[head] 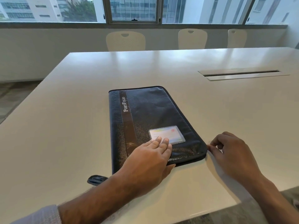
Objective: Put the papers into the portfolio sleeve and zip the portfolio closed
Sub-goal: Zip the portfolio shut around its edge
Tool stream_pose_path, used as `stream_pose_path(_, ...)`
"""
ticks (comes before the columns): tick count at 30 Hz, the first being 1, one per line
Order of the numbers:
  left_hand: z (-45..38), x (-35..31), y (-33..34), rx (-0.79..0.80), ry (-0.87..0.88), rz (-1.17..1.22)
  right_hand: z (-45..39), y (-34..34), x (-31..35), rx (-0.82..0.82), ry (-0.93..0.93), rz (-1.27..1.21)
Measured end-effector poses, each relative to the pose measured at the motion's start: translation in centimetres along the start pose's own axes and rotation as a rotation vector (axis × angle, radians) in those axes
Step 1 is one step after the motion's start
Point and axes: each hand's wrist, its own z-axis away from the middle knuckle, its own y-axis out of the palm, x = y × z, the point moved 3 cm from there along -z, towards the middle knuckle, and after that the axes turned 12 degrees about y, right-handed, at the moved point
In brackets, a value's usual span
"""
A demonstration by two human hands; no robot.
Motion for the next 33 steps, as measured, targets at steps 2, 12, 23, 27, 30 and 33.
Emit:
stream_pose_path(2, 0.1, -0.1, 0.0, -0.002, 0.001, -0.011, -0.5, 0.1, 0.2, -0.004, -0.012, 0.008)
stream_pose_path(12, -0.1, -0.4, 0.3, -0.046, -0.022, -0.050, -2.1, 0.3, 0.6, 0.033, -0.055, 0.024)
stream_pose_path(23, -3.0, 0.2, -2.9, 0.019, -0.060, 0.092, -1.7, 1.4, -1.0, 0.088, -0.003, -0.133)
stream_pose_path(27, -7.6, 1.2, -3.1, -0.158, -0.046, 0.258, -1.5, 1.8, -1.1, 0.098, 0.017, -0.155)
stream_pose_path(30, -11.4, 3.7, -1.4, -0.180, -0.106, 0.339, -1.4, 1.7, -1.1, 0.116, 0.001, -0.152)
stream_pose_path(33, -13.5, 5.7, 1.0, -0.089, -0.128, 0.369, -1.4, 1.5, -1.3, 0.124, 0.002, -0.153)
